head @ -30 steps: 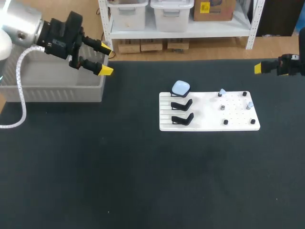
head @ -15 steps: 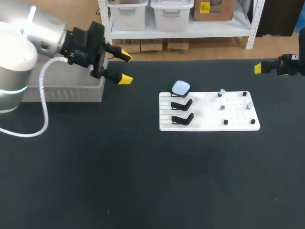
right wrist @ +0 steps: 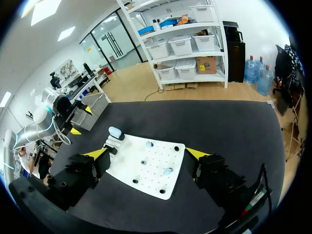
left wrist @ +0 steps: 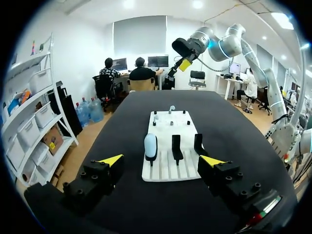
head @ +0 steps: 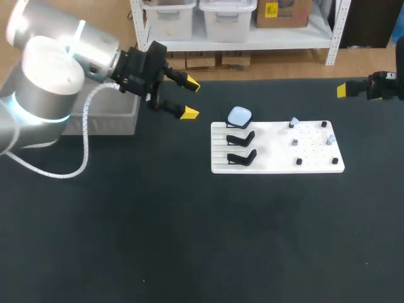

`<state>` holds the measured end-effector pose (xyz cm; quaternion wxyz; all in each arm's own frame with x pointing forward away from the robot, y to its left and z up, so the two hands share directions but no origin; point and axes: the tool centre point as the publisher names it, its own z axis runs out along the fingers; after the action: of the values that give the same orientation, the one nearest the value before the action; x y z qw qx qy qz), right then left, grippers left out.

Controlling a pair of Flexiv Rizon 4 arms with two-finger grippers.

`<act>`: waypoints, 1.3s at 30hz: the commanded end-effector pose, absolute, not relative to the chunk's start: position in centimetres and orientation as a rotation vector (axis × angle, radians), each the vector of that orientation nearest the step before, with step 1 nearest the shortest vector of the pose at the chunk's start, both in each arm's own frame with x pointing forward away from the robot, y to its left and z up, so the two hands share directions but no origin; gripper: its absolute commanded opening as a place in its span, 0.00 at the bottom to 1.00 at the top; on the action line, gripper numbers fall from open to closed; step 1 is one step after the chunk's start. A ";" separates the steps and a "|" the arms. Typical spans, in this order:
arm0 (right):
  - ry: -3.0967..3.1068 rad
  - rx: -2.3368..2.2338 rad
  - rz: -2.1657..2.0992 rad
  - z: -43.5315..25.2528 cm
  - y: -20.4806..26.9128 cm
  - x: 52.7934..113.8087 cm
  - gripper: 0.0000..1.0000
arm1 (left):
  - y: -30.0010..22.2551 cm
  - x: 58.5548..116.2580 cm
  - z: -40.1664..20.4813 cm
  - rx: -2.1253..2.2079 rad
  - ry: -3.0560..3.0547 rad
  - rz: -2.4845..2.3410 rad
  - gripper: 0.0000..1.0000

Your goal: Pick up each earbud case from the left stands, insert the matching earbuds, close the lid, and place the case in the box.

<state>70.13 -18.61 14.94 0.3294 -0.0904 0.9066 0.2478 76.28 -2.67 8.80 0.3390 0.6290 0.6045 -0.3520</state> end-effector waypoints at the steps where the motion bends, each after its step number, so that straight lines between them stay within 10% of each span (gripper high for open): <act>1: 2.372 -0.236 0.646 15.0 -18.6 70.1 1.00 | -3.2 77.4 7.6 1.668 1.551 -0.978 1.00; 23: 2.372 -0.236 0.646 15.0 -18.6 70.1 1.00 | -6.1 77.1 4.6 1.686 1.568 -1.032 1.00; 39: 2.372 -0.236 0.646 15.0 -18.6 70.1 1.00 | -8.8 77.0 3.0 1.659 1.566 -1.041 0.78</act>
<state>70.13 -18.61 14.94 0.3294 -0.0904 0.9066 0.2478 76.79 -8.16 3.48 0.3113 0.6287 0.5938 -0.3939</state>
